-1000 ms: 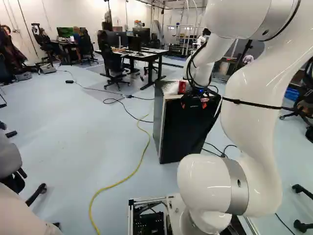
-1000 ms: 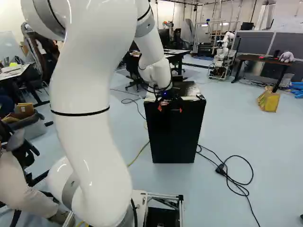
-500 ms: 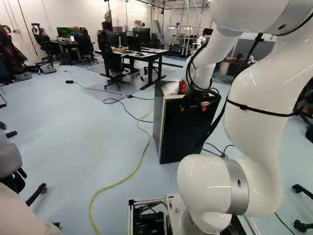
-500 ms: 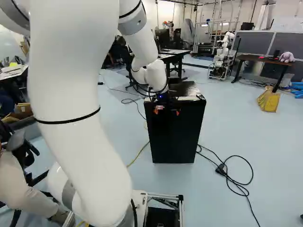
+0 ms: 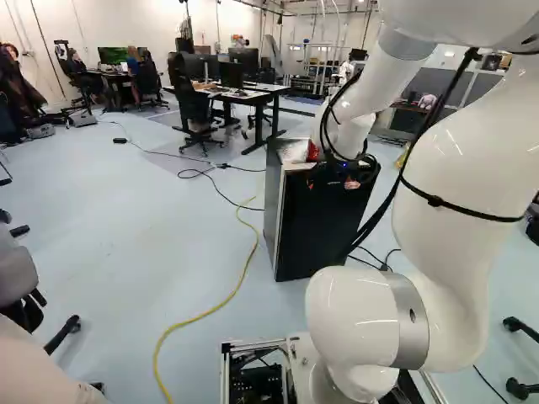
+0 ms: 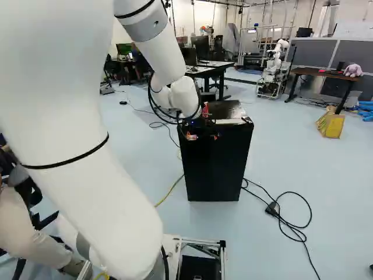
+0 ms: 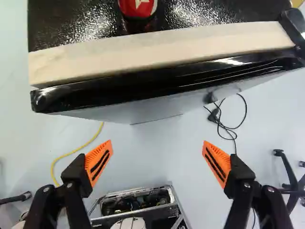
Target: Grab a drink from the fridge
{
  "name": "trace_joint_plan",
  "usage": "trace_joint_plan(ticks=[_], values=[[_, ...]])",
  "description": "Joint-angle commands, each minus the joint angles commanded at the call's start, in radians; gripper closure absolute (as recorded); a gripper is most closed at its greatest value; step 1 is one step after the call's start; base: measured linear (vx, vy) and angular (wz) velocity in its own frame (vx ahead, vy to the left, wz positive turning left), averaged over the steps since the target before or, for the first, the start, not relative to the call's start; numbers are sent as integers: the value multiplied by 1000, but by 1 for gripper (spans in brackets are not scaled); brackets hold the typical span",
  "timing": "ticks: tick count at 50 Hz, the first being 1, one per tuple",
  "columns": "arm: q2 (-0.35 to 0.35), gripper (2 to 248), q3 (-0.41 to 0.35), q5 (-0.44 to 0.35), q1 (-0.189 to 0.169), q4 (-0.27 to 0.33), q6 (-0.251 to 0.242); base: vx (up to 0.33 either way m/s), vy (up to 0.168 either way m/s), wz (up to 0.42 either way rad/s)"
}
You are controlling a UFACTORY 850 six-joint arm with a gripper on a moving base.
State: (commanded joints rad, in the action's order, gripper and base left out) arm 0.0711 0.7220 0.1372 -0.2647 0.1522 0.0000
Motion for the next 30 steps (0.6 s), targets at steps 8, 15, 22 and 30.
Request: trace_joint_plan(ticks=[8,15,22,30], values=[[-36,3,-38,-83,12,15,0,0,0,0],[-48,3,-51,-156,18,30,0,0,0,0],[-50,3,-53,-230,19,43,0,0,0,0],[-46,3,-53,-314,20,53,0,0,0,0]])
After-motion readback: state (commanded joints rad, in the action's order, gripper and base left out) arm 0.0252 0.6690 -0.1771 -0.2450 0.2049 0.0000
